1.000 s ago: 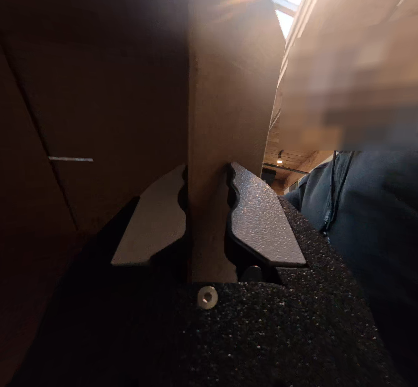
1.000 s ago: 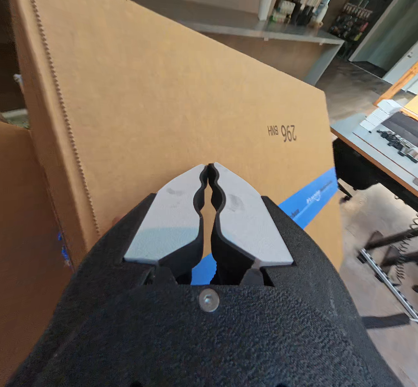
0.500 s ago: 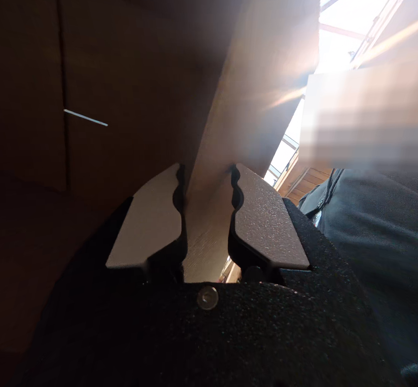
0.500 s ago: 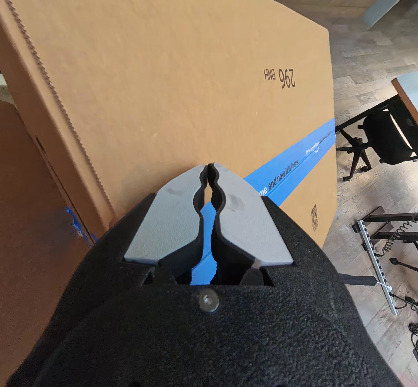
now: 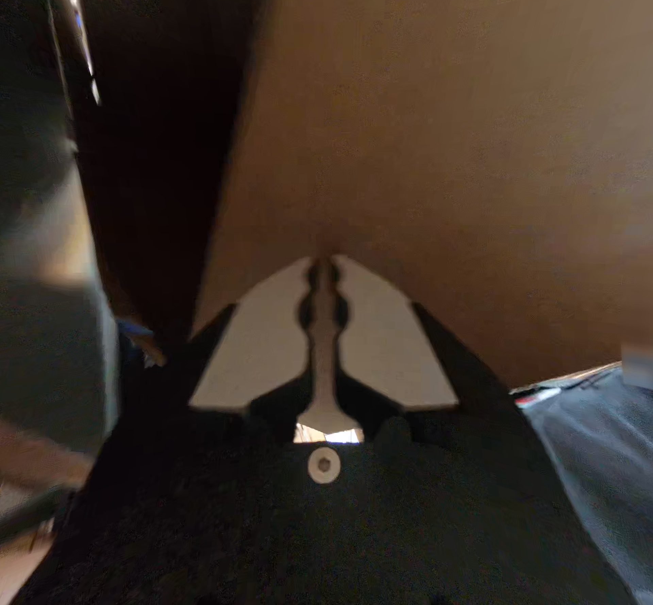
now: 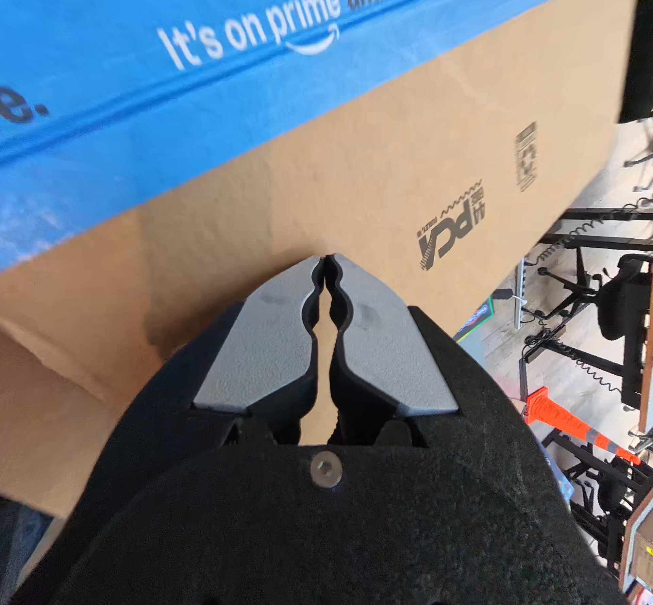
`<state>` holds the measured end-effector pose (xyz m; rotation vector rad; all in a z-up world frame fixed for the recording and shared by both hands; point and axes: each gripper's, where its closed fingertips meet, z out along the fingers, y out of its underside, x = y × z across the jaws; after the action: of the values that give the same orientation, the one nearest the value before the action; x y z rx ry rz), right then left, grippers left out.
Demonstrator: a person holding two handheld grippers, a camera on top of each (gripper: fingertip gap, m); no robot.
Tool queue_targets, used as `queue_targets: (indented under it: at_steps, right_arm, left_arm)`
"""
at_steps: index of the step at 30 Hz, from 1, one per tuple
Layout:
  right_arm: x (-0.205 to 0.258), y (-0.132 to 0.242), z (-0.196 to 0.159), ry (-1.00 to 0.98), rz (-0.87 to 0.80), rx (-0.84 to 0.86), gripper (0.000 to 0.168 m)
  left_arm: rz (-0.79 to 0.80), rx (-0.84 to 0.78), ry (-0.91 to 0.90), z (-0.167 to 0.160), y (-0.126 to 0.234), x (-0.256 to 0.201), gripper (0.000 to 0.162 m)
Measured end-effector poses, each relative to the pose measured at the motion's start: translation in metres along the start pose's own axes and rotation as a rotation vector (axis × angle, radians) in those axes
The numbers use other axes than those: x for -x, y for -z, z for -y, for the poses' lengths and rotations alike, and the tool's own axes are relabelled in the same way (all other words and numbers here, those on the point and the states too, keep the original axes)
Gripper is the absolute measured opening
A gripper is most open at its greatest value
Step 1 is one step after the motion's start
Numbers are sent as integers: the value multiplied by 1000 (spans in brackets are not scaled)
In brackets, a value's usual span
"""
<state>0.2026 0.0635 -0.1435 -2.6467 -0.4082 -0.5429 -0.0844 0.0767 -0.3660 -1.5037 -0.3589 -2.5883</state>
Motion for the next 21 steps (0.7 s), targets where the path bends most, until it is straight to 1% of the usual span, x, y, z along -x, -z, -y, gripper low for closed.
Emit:
queue_targets:
  at_steps: [1, 2, 3, 4, 6, 7, 10, 14, 16, 18, 19, 21]
  right_arm:
    - [15, -11, -12, 9, 44, 44, 0]
    - [33, -24, -31, 17, 100, 120, 0]
    - [49, -38, -51, 29, 134, 180, 0]
    - [51, -45, -48, 21, 80, 103, 0]
    - [50, -46, -51, 17, 2, 70, 0]
    - [50, -45, -51, 11, -5, 65, 0]
    - [52, -44, -52, -26, 40, 57, 0]
    - [52, -43, -51, -64, 109, 34, 0]
    - [51, -42, -50, -68, 121, 13, 0]
    - [50, -40, -49, -80, 124, -11, 1]
    - [51, -39, -48, -89, 133, -26, 4]
    - [54, -36, -46, -108, 153, -54, 6]
  left_arm:
    - [66, 41, 39, -4, 12, 10, 33]
    - [228, 50, 66, -4, 27, 30, 22]
    - [356, 73, 65, -7, 44, 44, 11]
    - [413, 115, 48, -11, 58, 48, 0]
    - [377, 163, 91, -17, 75, 38, 0]
    - [409, 184, 112, -19, 83, 39, 5]
    - [493, 271, 50, -25, 98, 31, 8]
    - [584, 416, -53, -30, 126, 6, 13]
    - [613, 500, -123, -30, 140, -15, 15]
    - [620, 542, -203, -26, 148, -44, 17]
    - [616, 575, -253, -26, 149, -61, 18]
    - [581, 667, -388, -31, 139, -96, 19]
